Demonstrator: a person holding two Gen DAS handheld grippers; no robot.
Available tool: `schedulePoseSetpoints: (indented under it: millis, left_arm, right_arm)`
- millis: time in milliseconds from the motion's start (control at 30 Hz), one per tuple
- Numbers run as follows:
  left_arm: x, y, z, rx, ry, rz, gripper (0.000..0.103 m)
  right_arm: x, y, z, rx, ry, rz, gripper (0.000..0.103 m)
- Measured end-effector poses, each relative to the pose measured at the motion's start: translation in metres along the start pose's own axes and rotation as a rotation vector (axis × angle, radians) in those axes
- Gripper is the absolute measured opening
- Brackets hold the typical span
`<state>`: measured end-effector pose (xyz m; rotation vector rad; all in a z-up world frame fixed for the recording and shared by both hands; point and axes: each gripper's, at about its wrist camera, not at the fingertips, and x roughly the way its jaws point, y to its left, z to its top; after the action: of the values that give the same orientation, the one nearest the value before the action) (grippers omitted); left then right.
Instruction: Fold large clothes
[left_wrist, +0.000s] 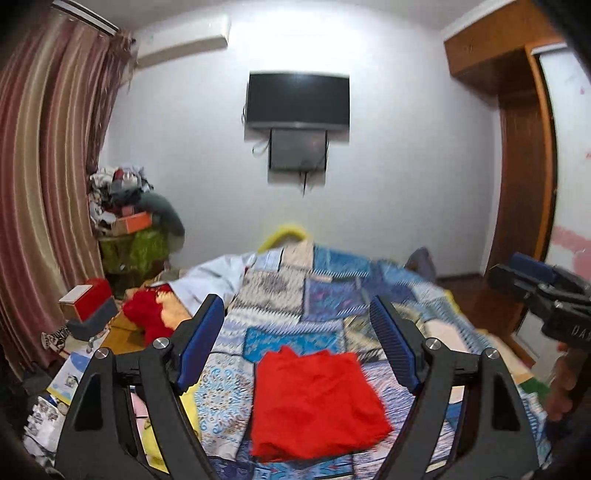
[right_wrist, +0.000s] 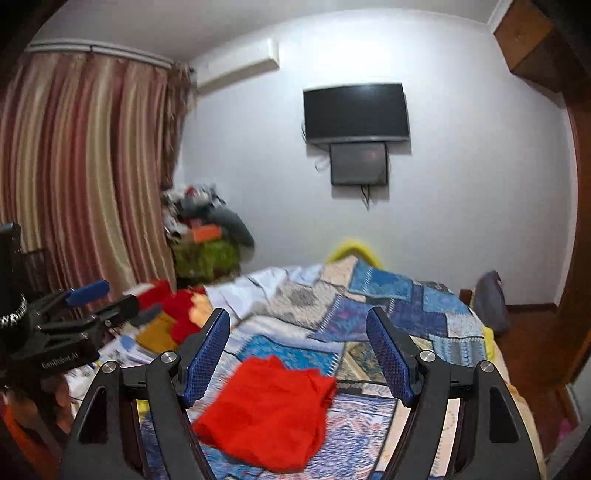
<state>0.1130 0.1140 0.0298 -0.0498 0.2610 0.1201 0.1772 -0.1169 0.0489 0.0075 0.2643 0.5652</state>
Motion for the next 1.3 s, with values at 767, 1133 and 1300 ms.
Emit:
schedulePoseSetpoints:
  millis: [767,1133,1300]
  left_arm:
    - [-0.048,-0.025,-0.025,-0.024,-0.033,-0.011,0.089]
    - [-0.043,-0.022,-0.028,-0.023,-0.025,-0.004,0.091]
    - [-0.042,-0.023,-0.029,-0.024,-0.025,-0.003,0.091]
  right_arm:
    - [-0.037,0.020,-0.038,-0.008,0.046,-0.116,0.102]
    - [-0.034,0.025,-0.036,-0.017,0.050,-0.112,0.102]
    - [-0.034,0.026,-0.037,-0.021,0.047,-0.115,0.102]
